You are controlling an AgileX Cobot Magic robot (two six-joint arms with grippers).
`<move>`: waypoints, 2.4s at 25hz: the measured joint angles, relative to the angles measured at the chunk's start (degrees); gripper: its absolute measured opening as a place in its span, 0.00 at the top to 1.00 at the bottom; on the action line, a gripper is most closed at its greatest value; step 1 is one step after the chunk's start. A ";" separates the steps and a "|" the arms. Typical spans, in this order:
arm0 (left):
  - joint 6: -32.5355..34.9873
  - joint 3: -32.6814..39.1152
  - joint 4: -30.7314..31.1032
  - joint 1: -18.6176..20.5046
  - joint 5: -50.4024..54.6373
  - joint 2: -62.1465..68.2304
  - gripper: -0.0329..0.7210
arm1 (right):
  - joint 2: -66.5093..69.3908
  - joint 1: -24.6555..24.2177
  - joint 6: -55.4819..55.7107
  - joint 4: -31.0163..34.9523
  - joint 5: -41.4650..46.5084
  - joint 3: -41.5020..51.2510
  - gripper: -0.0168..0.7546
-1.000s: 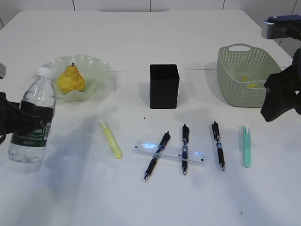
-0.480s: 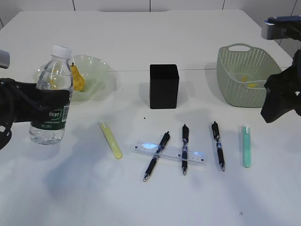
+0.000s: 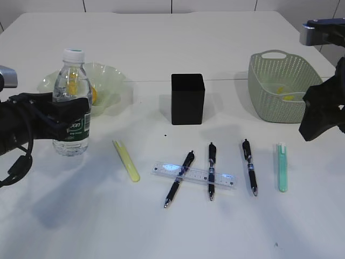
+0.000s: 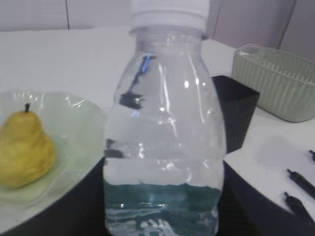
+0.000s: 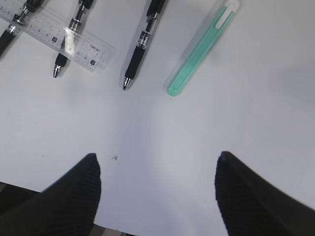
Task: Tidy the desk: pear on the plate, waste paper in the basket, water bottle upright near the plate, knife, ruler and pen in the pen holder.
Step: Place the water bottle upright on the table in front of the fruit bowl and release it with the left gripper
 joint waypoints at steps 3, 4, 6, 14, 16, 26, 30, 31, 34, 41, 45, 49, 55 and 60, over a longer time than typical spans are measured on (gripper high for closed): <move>0.34 0.00 -0.59 2.11 -0.71 3.03 0.45 | 0.00 0.00 0.00 0.00 0.07 0.00 0.28; 0.34 0.00 -0.71 2.53 -0.60 3.61 0.45 | 0.00 0.00 0.00 0.00 0.07 0.00 0.28; 0.91 0.00 -0.71 2.95 -0.59 4.40 0.45 | 0.00 0.00 0.00 0.00 0.07 0.00 0.28; 2.07 -0.89 -0.32 2.95 -1.13 9.80 0.45 | 0.00 0.00 0.00 0.00 -0.66 0.00 0.28; 2.07 -1.54 -0.32 2.95 -1.42 11.30 0.45 | 0.00 0.00 0.00 0.00 -0.66 0.00 0.28; 2.20 -8.87 0.09 2.95 -6.61 18.82 0.45 | 0.00 0.00 0.00 0.00 -1.41 0.00 0.28; 2.20 -12.05 1.28 2.95 -9.54 22.59 0.45 | 0.00 0.00 0.00 0.00 -2.02 0.00 0.28; 2.20 -12.78 1.28 2.95 -10.29 23.53 0.45 | 0.00 0.00 0.00 0.00 -2.17 0.00 0.28; 4.46 -14.19 1.83 2.95 -12.44 25.63 0.45 | 0.00 0.00 0.00 0.00 -2.54 0.00 0.28; 9.40 -14.67 3.59 2.95 -15.06 27.30 0.45 | 0.00 0.00 0.00 0.00 -2.72 0.00 0.28; 9.49 -14.69 3.63 2.95 -15.06 27.40 0.45 | 0.00 0.00 0.00 0.00 -2.72 0.00 0.28; 9.61 -14.57 3.57 2.95 -15.06 27.40 0.45 | 0.00 0.00 0.10 0.00 -2.81 0.00 0.28; 9.69 -13.30 1.36 2.95 -15.16 27.40 0.42 | 0.00 0.00 0.10 0.00 -2.81 0.00 0.28; 9.69 -13.03 1.25 2.95 -15.16 27.40 0.37 | 0.00 0.00 0.10 0.00 -2.93 0.00 0.28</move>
